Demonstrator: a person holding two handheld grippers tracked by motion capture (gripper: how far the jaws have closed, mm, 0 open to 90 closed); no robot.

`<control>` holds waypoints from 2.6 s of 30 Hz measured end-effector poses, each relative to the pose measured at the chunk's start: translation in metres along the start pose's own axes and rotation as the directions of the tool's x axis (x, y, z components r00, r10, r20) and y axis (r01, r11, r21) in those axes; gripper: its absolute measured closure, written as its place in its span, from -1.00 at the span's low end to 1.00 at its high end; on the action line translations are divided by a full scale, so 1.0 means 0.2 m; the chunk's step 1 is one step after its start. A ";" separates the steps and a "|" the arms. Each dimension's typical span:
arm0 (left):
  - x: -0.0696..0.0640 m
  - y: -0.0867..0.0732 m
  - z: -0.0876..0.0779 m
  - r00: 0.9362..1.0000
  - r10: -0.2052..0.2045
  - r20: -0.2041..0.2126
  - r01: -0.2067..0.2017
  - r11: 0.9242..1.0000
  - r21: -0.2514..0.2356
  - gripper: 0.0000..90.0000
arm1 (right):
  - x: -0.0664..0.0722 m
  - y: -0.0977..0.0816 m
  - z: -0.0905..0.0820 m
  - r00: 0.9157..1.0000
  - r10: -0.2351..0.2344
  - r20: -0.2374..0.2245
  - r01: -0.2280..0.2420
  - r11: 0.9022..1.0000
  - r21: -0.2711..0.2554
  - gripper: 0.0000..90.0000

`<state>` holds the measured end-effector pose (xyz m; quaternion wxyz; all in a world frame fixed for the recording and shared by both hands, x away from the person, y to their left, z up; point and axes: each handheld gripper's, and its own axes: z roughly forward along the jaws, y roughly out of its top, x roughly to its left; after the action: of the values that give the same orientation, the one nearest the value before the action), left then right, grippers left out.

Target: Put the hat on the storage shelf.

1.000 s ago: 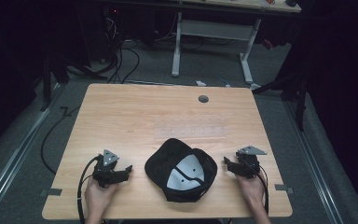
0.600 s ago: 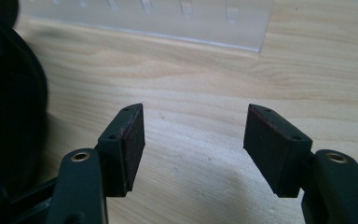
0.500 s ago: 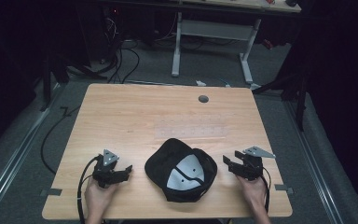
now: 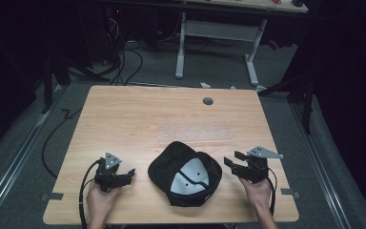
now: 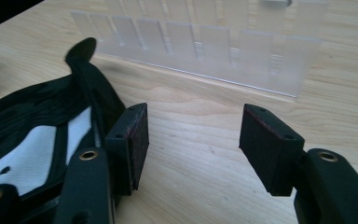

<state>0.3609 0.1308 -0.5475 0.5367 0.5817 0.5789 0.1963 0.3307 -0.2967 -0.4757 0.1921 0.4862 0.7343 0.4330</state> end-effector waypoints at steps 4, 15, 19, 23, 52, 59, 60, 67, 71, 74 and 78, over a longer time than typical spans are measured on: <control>0.00 0.00 0.00 1.000 0.000 0.000 0.000 1.000 0.000 -0.48 | 0.03 0.03 0.00 0.999 -0.023 -0.032 0.023 1.000 -0.006 -0.05; 0.00 0.00 0.00 1.000 0.000 0.000 0.000 1.000 0.000 -0.48 | 0.14 0.11 0.04 0.990 -0.092 -0.105 0.092 0.996 -0.005 -0.06; 0.00 0.00 0.00 1.000 0.000 0.000 0.000 1.000 0.000 -0.48 | 0.17 0.13 0.07 0.985 -0.122 -0.118 0.123 0.992 0.002 -0.06; 0.00 0.00 0.00 1.000 0.000 0.000 0.000 1.000 0.000 -0.48 | 0.20 0.15 0.12 0.980 -0.143 -0.136 0.147 0.989 0.022 -0.04; 0.00 0.00 0.00 1.000 0.000 -0.002 0.000 1.000 -0.001 -0.48 | 0.24 0.12 0.42 0.967 -0.154 -0.201 0.189 0.968 0.166 -0.09; 0.00 0.00 0.00 1.000 -0.001 -0.003 0.001 1.000 -0.002 -0.48 | 0.26 0.10 0.44 0.963 -0.186 -0.196 0.220 0.962 0.165 0.20; 0.00 0.00 0.00 1.000 -0.001 -0.003 0.001 1.000 -0.002 -0.48 | 0.26 0.10 0.44 0.962 -0.195 -0.191 0.227 0.961 0.160 0.24; 0.00 0.00 0.00 1.000 -0.001 -0.003 0.001 1.000 -0.002 -0.48 | 0.25 0.09 0.43 0.960 -0.206 -0.190 0.236 0.960 0.152 0.51; 0.00 0.00 0.00 1.000 -0.001 -0.004 0.001 1.000 -0.002 -0.48 | 0.24 0.08 0.42 0.958 -0.202 -0.204 0.233 0.963 0.138 0.65; 0.00 0.00 0.00 1.000 -0.002 -0.004 0.002 1.000 -0.002 -0.48 | 0.24 0.07 0.42 0.956 -0.203 -0.213 0.234 0.963 0.133 0.69; 0.00 0.00 0.00 1.000 -0.001 -0.004 0.001 1.000 -0.002 -0.48 | 0.23 0.07 0.40 0.956 -0.203 -0.212 0.234 0.963 0.134 0.73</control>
<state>0.3610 0.1306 -0.5475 0.5363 0.5803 0.5801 0.1977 0.3744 -0.2173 -0.5018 0.1267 0.3703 0.8309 0.3955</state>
